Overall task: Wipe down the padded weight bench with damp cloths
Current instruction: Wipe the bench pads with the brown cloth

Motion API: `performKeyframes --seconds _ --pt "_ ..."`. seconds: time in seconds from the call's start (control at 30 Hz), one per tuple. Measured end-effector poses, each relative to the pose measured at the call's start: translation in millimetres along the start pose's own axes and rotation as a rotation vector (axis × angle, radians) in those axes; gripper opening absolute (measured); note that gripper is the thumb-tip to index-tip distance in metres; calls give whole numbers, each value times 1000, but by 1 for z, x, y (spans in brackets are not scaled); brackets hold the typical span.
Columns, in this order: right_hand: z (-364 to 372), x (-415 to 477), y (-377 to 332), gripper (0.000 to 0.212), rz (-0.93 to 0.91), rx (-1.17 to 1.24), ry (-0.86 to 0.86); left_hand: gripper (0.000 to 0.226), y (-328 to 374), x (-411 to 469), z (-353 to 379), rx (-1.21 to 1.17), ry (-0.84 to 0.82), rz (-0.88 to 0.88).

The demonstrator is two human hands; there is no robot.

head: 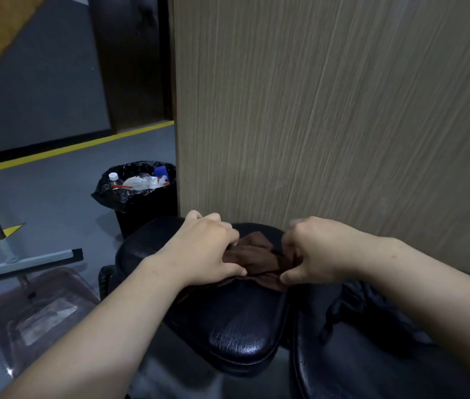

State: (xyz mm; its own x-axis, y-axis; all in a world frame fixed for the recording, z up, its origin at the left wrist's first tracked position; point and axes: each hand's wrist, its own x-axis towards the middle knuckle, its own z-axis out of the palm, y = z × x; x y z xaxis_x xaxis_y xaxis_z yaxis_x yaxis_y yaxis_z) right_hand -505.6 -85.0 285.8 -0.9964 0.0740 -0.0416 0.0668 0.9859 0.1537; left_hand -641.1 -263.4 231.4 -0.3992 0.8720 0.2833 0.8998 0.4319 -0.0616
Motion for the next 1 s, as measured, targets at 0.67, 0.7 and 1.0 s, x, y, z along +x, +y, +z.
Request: performKeyframes --seconds 0.67,0.7,1.0 --pt "6 10 -10 62 51 49 -61 98 -27 -21 -16 29 -165 -232" --pt "5 8 -11 70 77 32 -75 111 -30 -23 -23 61 -251 -330" --pt "10 6 -25 46 105 182 -120 27 -45 -20 -10 -221 -234 -173"
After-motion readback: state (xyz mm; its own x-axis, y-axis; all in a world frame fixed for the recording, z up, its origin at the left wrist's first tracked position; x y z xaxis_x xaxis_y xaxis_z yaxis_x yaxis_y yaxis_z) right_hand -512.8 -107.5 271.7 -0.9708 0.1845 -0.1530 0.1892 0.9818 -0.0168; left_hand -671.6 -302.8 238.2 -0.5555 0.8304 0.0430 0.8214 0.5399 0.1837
